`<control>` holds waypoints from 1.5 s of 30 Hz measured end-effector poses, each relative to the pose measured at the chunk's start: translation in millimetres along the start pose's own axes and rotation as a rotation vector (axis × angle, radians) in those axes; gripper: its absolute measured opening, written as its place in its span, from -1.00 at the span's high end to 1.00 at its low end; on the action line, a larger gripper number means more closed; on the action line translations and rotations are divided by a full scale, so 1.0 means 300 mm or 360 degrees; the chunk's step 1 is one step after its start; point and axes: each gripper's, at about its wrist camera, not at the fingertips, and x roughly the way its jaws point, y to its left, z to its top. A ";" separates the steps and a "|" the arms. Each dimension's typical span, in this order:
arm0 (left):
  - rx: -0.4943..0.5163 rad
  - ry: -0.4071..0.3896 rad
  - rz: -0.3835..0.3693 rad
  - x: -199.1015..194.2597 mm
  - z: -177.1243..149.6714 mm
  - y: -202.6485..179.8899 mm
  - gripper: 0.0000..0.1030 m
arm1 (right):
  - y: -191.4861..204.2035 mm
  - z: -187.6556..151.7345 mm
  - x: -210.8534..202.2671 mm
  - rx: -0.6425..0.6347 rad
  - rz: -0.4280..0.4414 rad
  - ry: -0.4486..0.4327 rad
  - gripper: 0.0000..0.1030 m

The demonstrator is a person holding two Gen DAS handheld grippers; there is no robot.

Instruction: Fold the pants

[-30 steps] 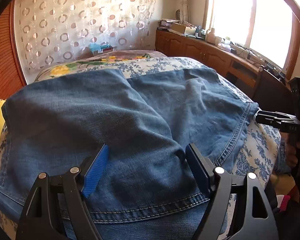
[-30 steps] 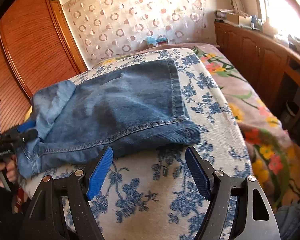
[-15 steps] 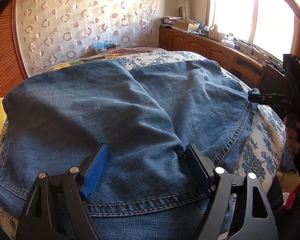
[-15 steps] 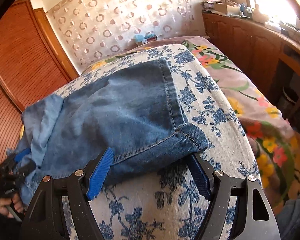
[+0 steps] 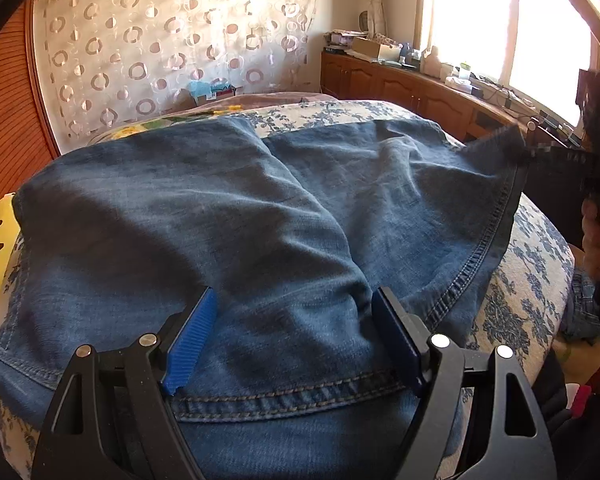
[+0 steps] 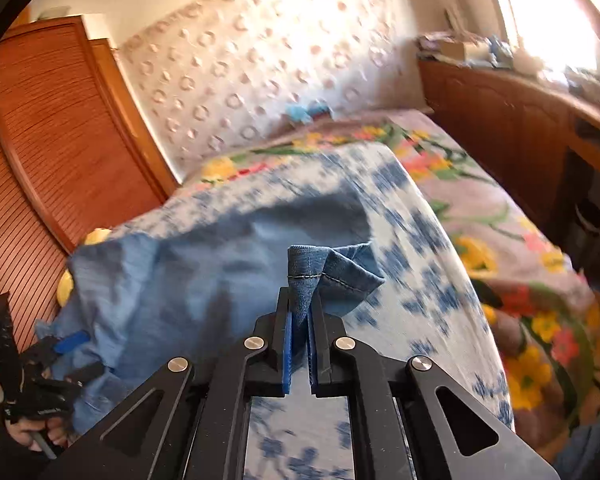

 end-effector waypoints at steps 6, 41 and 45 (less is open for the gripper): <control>-0.0041 -0.0026 0.0029 -0.058 -0.011 0.057 -0.55 | 0.162 0.061 -0.026 -0.0156 0.0124 -0.0087 0.89; -0.0511 -0.0158 0.0472 -0.344 -0.189 0.595 -0.56 | 0.859 0.221 0.131 -0.0855 0.0794 -0.0003 0.89; -0.0509 -0.0177 0.0459 -0.358 -0.186 0.591 -0.56 | 0.884 0.198 0.191 -0.0929 0.0794 0.0088 0.76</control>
